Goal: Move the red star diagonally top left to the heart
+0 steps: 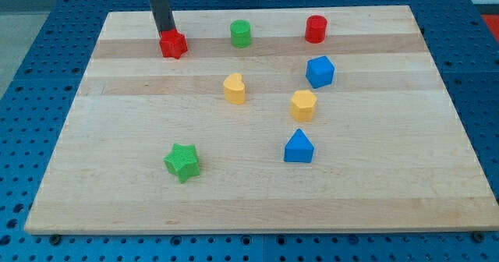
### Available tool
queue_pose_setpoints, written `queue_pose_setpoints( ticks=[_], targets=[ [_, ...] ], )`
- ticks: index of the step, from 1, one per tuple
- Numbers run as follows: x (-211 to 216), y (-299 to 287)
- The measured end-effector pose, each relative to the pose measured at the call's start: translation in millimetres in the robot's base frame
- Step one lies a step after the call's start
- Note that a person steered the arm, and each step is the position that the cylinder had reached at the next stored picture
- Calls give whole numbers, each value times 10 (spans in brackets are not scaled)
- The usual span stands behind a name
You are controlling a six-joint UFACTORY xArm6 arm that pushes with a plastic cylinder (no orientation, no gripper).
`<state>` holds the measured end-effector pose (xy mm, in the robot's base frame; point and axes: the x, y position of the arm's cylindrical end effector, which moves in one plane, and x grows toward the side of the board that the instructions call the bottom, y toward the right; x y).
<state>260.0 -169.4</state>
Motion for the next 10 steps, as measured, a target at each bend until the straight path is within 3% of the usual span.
queue_pose_setpoints(
  ticks=[3,5,7,8,10],
  targets=[
    [287,178],
    [736,225],
    [781,225],
    [725,212],
    [-357,447]
  ],
)
